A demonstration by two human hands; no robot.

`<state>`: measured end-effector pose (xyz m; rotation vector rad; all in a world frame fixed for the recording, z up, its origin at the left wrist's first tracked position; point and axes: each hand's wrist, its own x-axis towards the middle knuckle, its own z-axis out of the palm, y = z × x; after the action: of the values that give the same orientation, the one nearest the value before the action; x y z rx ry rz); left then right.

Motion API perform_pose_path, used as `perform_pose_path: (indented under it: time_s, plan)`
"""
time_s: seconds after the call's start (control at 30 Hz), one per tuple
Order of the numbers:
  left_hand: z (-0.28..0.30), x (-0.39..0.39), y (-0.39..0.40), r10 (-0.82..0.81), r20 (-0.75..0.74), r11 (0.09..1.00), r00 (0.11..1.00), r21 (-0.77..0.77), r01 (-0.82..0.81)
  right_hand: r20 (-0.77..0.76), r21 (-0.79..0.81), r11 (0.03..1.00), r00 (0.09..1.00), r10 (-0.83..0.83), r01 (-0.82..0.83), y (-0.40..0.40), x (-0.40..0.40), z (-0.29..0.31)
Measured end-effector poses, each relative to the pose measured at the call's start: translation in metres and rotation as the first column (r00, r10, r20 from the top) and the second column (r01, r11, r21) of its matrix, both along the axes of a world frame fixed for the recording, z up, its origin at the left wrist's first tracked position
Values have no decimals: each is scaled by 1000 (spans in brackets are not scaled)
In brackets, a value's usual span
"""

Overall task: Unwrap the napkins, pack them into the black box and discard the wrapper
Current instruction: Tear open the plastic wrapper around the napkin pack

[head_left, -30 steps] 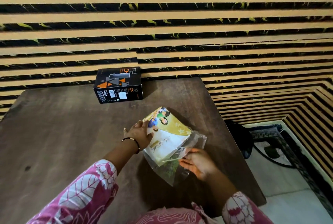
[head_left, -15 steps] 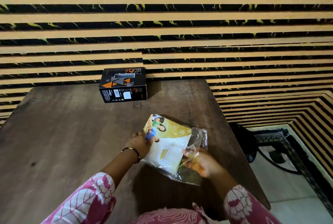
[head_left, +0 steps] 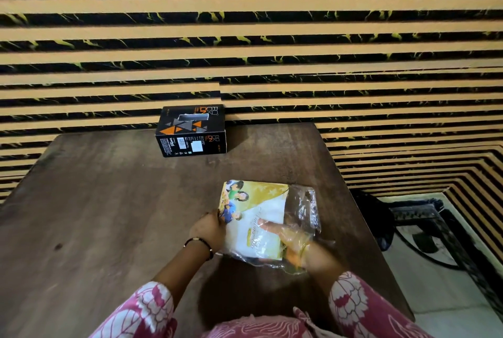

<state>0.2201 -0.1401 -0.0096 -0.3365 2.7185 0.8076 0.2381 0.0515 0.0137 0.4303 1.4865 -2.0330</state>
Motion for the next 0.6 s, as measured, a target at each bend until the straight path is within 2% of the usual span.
perform_pose_path:
  time_s: [0.13,0.27,0.33,0.4,0.47,0.53,0.6]
  plan:
    - [5,1,-10,161,-80,982,984,110,-152,77,-44,998,996,51,-47,3,-2,-2]
    - [6,3,-25,279,-105,948,955,188,-257,6,1,994,994,113,-113,20,-7,0]
    - [5,4,-32,282,-114,946,952,196,-257,-61,-5,993,991,118,-118,31,-8,2]
    - [4,7,-34,242,-132,959,961,184,-216,-110,-22,991,985,131,-134,39,-6,5]
    - [5,10,-31,146,-177,984,973,128,-125,-127,46,988,980,152,-147,46,-6,5]
    - [6,13,-24,9,-264,999,964,34,0,-110,125,984,983,144,-131,49,-7,5]
    - [9,14,-14,-168,-379,986,910,-42,164,-96,148,979,984,153,-138,47,-6,5]
